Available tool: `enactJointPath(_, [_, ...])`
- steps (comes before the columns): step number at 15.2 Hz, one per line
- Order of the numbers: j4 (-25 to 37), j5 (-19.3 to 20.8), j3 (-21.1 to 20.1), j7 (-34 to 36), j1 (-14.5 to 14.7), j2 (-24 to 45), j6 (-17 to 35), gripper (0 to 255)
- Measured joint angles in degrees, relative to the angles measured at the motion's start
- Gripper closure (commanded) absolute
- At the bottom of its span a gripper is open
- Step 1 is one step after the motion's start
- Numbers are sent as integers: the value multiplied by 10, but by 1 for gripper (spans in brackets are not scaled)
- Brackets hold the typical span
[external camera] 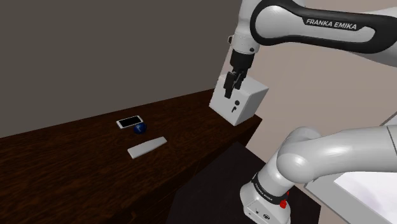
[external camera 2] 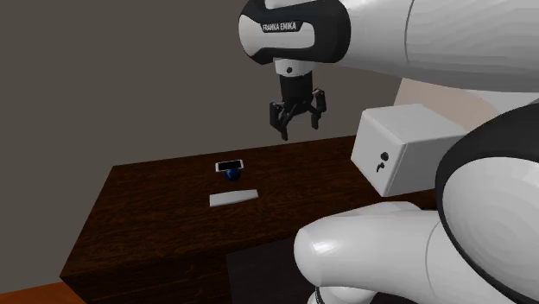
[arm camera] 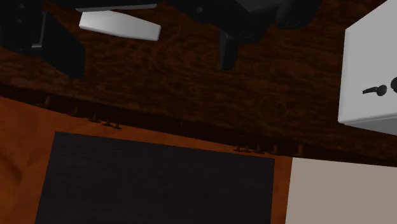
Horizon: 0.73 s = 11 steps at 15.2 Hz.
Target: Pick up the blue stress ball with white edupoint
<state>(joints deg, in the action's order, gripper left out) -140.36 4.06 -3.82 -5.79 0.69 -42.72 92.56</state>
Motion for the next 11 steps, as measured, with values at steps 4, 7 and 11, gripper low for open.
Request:
enactJointPath(4, [-3, -7, 4, -2, 1, 36, 35, 0])
enactJointPath(7, [-2, -15, 13, -11, 1, 95, 88, 0])
enactJointPath(11, [23, -34, 16, -17, 7, 186, 148, 0])
